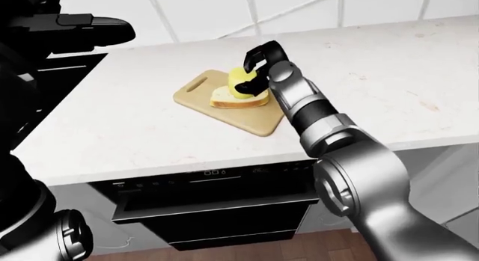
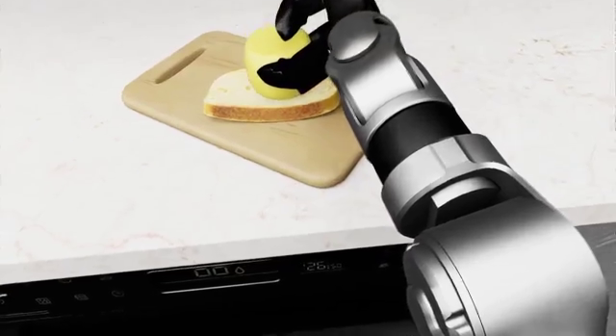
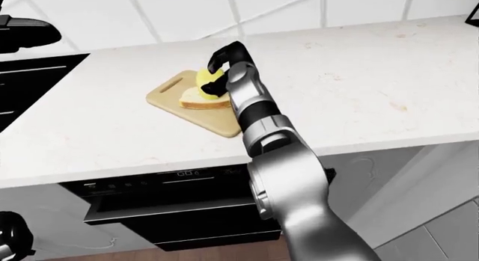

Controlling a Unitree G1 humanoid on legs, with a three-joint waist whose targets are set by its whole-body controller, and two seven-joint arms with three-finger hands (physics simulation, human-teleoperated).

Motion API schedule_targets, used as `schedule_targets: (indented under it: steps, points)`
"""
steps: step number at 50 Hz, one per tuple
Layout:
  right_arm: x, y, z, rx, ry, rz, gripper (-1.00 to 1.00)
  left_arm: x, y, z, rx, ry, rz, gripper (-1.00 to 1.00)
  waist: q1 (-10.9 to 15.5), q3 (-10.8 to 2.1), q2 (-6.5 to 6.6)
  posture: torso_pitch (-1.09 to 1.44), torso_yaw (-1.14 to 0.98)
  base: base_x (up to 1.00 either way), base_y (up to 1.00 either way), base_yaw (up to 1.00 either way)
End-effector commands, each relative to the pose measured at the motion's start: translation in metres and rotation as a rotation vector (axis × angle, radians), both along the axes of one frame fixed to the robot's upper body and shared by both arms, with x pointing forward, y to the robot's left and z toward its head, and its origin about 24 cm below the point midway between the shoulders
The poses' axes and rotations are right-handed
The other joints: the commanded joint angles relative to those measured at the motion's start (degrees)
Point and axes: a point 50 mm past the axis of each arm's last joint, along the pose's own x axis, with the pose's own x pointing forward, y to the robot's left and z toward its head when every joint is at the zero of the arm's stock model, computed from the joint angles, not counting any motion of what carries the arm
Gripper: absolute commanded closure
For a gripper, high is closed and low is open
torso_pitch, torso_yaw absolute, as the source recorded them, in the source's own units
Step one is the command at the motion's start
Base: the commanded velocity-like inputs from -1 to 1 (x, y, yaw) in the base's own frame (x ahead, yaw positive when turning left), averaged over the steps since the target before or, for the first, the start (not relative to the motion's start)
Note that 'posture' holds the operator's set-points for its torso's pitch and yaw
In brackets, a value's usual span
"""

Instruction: Pick up the wedge of cheese and place it on the slice of bread to prepare a simple cheese on bread dish.

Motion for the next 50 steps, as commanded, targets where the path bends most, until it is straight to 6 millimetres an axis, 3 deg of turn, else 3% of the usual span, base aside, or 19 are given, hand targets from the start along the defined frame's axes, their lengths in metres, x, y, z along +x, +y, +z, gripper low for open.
schedule_targets:
  steps: [1,12,14,15,27,44,50]
  points:
    - [-0.001,0.005,0.03,0.005,-0.117,0.018,1.0,-0.008,0.001,0.014,0.006,-0.08,0.01,-1.0,0.0,-1.76,0.32,0.0,0.0,0.0,0.0,0.0]
    - [-0.001,0.006,0.028,-0.012,-0.104,0.013,1.0,-0.008,0.0,0.013,0.006,-0.078,0.008,-1.0,0.1,-1.88,0.26,0.0,0.0,0.0,0.0,0.0]
    - [-0.001,0.005,0.025,-0.026,-0.091,0.005,-0.07,-0.007,0.0,0.013,0.006,-0.079,0.008,-1.0,0.2,-1.9,0.23,0.0,0.0,0.0,0.0,0.0]
    - [-0.001,0.004,0.024,-0.012,-0.072,-0.002,-1.0,-0.008,0.0,0.013,0.005,-0.079,0.008,-1.0,0.2,-1.87,0.22,0.0,0.0,0.0,0.0,0.0]
    - [0.001,-0.004,0.037,-0.015,-0.122,-0.012,-1.0,-0.009,0.002,0.015,0.0,-0.084,0.013,-1.0,0.3,-1.93,0.14,0.0,0.0,0.0,0.0,0.0]
    - [-0.003,-0.024,0.096,0.051,-0.213,-0.02,-1.0,-0.008,0.005,0.014,-0.001,-0.08,0.018,-1.0,0.3,-1.75,-0.19,0.0,0.0,0.0,0.0,0.0]
    - [-0.006,-0.024,0.109,0.158,-0.246,0.019,-1.0,-0.01,0.009,0.016,-0.011,-0.085,0.025,-1.0,0.2,-1.58,-0.23,0.0,0.0,0.0,0.0,0.0]
